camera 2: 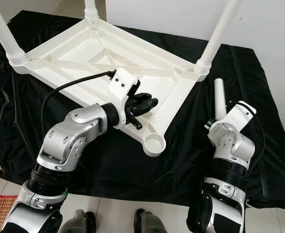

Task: Building children table

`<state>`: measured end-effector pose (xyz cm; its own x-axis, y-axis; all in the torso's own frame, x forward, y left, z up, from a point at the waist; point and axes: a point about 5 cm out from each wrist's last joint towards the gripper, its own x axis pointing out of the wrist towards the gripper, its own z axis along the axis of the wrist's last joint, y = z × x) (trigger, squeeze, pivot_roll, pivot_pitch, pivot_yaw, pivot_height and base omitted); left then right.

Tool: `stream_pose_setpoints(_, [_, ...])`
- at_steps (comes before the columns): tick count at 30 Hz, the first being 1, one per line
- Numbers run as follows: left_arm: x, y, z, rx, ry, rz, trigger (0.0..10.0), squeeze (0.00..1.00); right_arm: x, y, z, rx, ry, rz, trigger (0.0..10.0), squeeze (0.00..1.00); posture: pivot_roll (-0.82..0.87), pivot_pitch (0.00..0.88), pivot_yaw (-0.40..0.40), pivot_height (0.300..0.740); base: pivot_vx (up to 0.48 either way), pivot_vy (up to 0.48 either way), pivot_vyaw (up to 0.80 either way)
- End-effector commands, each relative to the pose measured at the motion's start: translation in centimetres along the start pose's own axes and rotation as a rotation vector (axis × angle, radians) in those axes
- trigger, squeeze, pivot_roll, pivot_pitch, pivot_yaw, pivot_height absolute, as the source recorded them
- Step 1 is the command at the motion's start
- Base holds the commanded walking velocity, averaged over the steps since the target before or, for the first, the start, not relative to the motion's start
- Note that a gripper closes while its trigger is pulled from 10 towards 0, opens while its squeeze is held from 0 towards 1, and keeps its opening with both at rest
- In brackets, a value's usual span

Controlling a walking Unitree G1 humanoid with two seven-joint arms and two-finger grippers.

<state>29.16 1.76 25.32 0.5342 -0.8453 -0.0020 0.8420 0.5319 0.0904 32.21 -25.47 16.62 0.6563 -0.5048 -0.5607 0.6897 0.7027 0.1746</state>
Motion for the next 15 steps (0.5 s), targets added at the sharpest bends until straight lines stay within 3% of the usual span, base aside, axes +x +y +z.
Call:
stream_pose_setpoints(1, [0.1,-0.2,0.5,0.006,-0.009,0.040,10.0,0.00,1.3,-1.1,-4.9,-0.025,0.236,-0.041,0.0,0.00,0.03,0.221,-0.063,0.740,0.000,0.000,0.00])
stream_pose_setpoints(15, [0.1,-0.3,0.6,0.002,-0.007,0.037,10.0,0.00,0.2,0.8,-2.5,0.105,0.143,0.135,0.0,0.00,0.03,0.219,-0.061,0.740,0.000,0.000,0.00])
